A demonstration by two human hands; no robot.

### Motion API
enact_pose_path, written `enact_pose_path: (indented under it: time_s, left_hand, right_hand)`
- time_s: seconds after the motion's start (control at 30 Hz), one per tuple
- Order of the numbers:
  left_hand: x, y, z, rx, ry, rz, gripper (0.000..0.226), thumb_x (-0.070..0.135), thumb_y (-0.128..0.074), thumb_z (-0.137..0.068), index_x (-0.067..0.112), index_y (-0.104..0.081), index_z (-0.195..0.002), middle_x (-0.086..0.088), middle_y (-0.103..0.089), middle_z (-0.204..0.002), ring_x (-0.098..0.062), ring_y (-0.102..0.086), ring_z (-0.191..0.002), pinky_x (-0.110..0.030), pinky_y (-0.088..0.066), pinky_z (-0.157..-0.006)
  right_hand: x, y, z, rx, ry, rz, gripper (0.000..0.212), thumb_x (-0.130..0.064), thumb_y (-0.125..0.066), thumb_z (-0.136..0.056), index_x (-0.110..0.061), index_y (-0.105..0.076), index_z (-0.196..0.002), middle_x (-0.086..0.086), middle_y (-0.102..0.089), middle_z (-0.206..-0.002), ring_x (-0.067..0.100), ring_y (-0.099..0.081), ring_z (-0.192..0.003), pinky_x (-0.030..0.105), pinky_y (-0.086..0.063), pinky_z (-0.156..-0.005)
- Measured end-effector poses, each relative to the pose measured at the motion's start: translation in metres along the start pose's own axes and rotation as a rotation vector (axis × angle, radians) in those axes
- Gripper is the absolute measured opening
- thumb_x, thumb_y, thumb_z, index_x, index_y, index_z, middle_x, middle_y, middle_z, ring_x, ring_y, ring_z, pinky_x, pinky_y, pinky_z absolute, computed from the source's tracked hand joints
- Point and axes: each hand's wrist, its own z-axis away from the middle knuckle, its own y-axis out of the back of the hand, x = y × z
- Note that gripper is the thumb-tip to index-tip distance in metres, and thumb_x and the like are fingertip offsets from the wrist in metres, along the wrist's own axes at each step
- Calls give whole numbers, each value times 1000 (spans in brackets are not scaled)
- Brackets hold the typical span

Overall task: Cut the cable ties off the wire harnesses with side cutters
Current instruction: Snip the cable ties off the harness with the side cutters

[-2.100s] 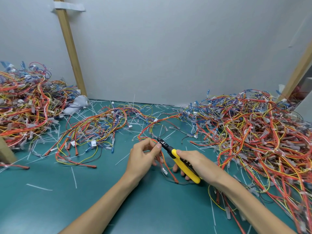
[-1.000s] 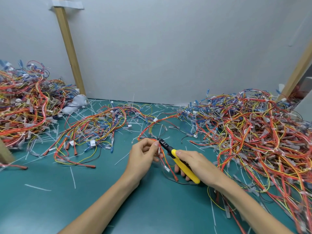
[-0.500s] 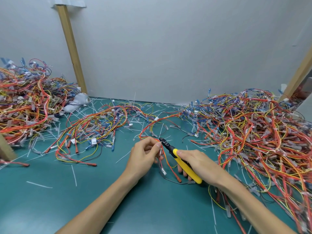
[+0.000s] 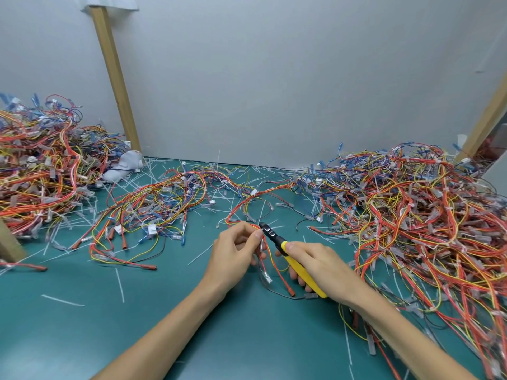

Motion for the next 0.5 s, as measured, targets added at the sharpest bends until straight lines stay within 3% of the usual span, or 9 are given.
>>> enact_pose_path:
  time_s: [0.07,0.17,0.27,0.33,0.43,0.5]
  left_hand:
    - [1,0,0,7,2,-5,21,13,-55,-98,1,-58,-81,1,-63,-64,-14,-63,-60,-24,-47,-53]
    - [2,0,1,20,-1,-10,21,12,-55,-98,0,-58,-82,0,-63,-64,-13,-63,-59,-25,-48,-53]
    - [4,-1,1,31,-10,-12,21,13,-55,-98,-1,-58,-83,0,-63,-64,-13,-63,-60,-26,-47,-53]
    - [5,-1,2,37,-24,-27,21,14,-55,-98,-1,-58,-83,0,-63,-64,-12,-63,-60,-28,-48,-52]
    - [6,0,3,39,-35,-43,21,15,-55,-98,2,-59,-82,1,-64,-64,-12,-64,-61,-26,-48,-52]
    - [5,0,3,42,-33,-53,20,15,-55,-98,3,-59,-81,2,-64,-64,-12,-64,-61,-23,-48,-54]
  right_hand:
    - [-2,1,2,-32,-28,-49,40,-50,-42,-99,-33,-67,-73,-9,-62,-59,11,-56,-52,28,-49,-49]
    - [-7,7,3,-99,-79,-157,46,-53,-46,-98,-17,-69,-80,-9,-65,-62,11,-58,-54,26,-50,-51]
    - [-9,13,-1,-187,-203,-239,60,-65,-61,-77,-6,-72,-83,7,-68,-71,18,-59,-58,28,-51,-59]
    - [-9,14,-4,-225,-257,-236,69,-70,-52,-67,-5,-73,-81,11,-69,-73,20,-59,-60,33,-50,-68]
    - [-5,13,-2,-196,-176,-187,65,-65,-42,-88,-8,-73,-84,10,-71,-76,18,-61,-63,27,-51,-62]
    - [-2,9,0,-142,-115,-165,50,-57,-40,-97,-23,-72,-80,2,-68,-69,15,-61,-60,27,-50,-56]
